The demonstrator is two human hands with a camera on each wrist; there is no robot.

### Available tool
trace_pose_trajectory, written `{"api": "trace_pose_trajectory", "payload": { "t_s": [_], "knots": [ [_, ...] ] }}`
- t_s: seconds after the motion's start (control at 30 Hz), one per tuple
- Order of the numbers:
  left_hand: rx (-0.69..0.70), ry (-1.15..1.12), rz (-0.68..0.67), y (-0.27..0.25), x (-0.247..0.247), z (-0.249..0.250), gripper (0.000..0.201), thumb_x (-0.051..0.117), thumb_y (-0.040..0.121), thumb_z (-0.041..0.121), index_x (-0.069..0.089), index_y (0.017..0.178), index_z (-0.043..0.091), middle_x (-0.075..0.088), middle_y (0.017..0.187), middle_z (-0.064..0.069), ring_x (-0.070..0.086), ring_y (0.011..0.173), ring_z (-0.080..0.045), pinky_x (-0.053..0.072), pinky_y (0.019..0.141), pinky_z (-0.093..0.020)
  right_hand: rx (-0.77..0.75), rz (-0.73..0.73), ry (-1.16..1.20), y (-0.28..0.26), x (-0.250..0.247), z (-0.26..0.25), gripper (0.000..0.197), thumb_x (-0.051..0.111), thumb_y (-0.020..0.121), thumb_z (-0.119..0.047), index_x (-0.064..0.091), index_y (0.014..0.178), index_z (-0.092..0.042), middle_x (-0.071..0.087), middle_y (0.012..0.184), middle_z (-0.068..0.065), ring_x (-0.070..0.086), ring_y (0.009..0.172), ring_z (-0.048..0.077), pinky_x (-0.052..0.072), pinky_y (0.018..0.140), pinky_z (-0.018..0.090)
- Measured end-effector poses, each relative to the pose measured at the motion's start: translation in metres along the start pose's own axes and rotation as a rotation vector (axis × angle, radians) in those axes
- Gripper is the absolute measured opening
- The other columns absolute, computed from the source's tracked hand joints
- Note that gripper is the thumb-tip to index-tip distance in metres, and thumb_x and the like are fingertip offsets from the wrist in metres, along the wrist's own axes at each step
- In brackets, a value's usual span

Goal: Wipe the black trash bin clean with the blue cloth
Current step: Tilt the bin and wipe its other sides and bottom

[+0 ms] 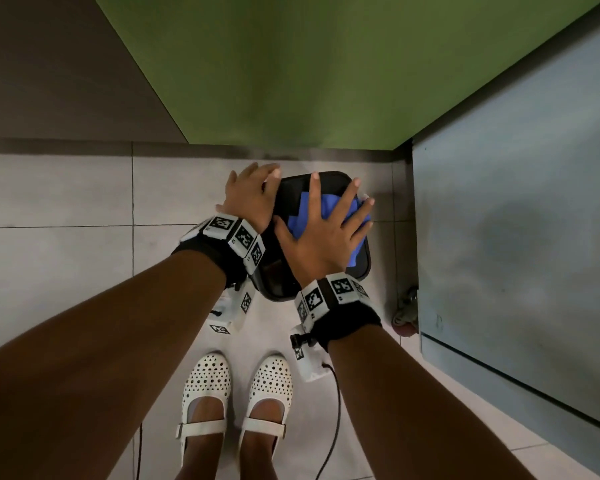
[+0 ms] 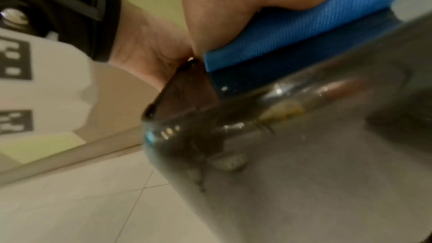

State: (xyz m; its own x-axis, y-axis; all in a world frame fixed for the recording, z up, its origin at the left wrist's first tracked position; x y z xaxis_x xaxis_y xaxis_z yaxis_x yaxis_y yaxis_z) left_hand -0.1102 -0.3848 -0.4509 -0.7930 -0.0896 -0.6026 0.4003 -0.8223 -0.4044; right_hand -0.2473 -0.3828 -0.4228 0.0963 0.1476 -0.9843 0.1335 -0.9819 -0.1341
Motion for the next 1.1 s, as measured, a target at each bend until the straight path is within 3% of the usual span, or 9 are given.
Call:
{"api": "trace_pose_trajectory", "payload": {
  "t_s": [0.13,0.27,0.4,0.57,0.67,0.83,0.93,1.0,1.1],
  "knots": [
    [0.095,-0.021,-0.055,-0.010,0.006,-0.002,0.037,0.036,0.097,0.028,0.054,0.126,0.013,0.060,0.127,-0.011,0.053,0.119,-0.026,0.035,0.102,-0.028,-0.104,0.004,0.075,0.027,-0.006,0.013,0.057,0.045,0.091,-0.041,0.031,0.144,-0.024,0.021,0.151,0.023,0.031,0.132,0.045,0.033,0.106,0.053],
    [0.056,-0.139,0.060,-0.023,0.008,-0.002,0.036,0.037,0.096,0.026,0.057,0.122,0.011,0.064,0.120,-0.011,0.057,0.112,-0.026,0.036,0.090,-0.018,-0.122,0.051,0.223,0.048,-0.019,0.013,0.047,0.058,0.086,-0.021,0.051,0.131,-0.010,0.034,0.145,0.026,0.045,0.122,0.042,0.042,0.098,0.048],
    [-0.029,-0.319,0.114,-0.035,0.010,-0.007,0.033,0.039,0.092,0.022,0.062,0.114,0.014,0.068,0.110,-0.010,0.061,0.103,-0.023,0.043,0.086,-0.023,-0.426,-0.031,0.242,0.023,-0.011,-0.043,0.048,0.042,0.083,-0.028,0.058,0.123,-0.005,0.046,0.137,0.025,0.054,0.115,0.042,0.046,0.094,0.048],
    [0.051,-0.230,0.136,-0.033,0.010,-0.008,0.037,0.035,0.096,0.024,0.059,0.120,0.010,0.065,0.119,-0.010,0.058,0.110,-0.021,0.036,0.091,-0.014,-0.343,-0.113,0.056,0.044,-0.003,-0.028,0.046,0.032,0.096,-0.044,0.041,0.138,-0.028,0.016,0.156,0.004,0.007,0.143,0.036,0.010,0.109,0.063],
    [0.042,-0.227,0.151,-0.033,0.012,-0.011,0.036,0.037,0.097,0.023,0.058,0.122,0.008,0.063,0.123,-0.011,0.056,0.115,-0.021,0.032,0.094,-0.011,-0.270,-0.111,0.048,0.068,-0.009,-0.015,0.045,0.031,0.097,-0.043,0.039,0.139,-0.028,0.017,0.155,0.008,0.016,0.140,0.039,0.020,0.110,0.060],
    [0.040,-0.241,0.164,-0.032,0.012,-0.011,0.038,0.037,0.094,0.025,0.060,0.120,0.008,0.065,0.119,-0.012,0.058,0.112,-0.023,0.040,0.099,-0.022,-0.131,-0.097,0.087,0.062,-0.005,-0.024,0.049,0.034,0.098,-0.039,0.033,0.143,-0.020,0.018,0.154,0.015,0.012,0.140,0.041,0.016,0.114,0.052],
    [-0.011,-0.336,0.117,-0.032,0.015,-0.014,0.027,0.042,0.095,0.021,0.063,0.109,0.010,0.068,0.105,-0.011,0.062,0.099,-0.025,0.049,0.092,-0.036,-0.318,-0.124,0.113,0.043,-0.001,-0.048,0.053,0.036,0.095,-0.033,0.028,0.145,-0.017,0.013,0.156,0.013,0.001,0.141,0.042,0.003,0.115,0.051],
    [0.013,-0.308,0.120,-0.032,0.013,-0.012,0.030,0.040,0.096,0.020,0.062,0.113,0.010,0.068,0.108,-0.012,0.061,0.102,-0.024,0.046,0.092,-0.027,-0.437,-0.166,0.131,0.044,-0.001,-0.051,0.052,0.031,0.094,-0.028,0.034,0.142,-0.010,0.021,0.153,0.016,0.011,0.141,0.042,0.010,0.116,0.052],
    [0.042,-0.238,0.137,-0.033,0.012,-0.009,0.034,0.039,0.097,0.018,0.057,0.123,0.007,0.063,0.122,-0.012,0.056,0.114,-0.022,0.033,0.094,-0.011,-0.467,-0.057,0.275,0.054,-0.012,-0.040,0.047,0.033,0.088,-0.025,0.053,0.121,0.002,0.037,0.142,0.028,0.042,0.125,0.045,0.038,0.103,0.051]
  ]
}}
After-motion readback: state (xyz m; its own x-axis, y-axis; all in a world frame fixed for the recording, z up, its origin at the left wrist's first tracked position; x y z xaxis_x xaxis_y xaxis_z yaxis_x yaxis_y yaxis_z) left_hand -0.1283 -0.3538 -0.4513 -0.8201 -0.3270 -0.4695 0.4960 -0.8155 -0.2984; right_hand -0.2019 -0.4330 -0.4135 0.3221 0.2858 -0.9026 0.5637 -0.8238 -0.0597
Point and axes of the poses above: each hand's wrist, its own y-axis towards the middle knuckle, its own x-axis out of the palm, z = x × y, the point moved 7 cm from there along y, towards the middle knuckle
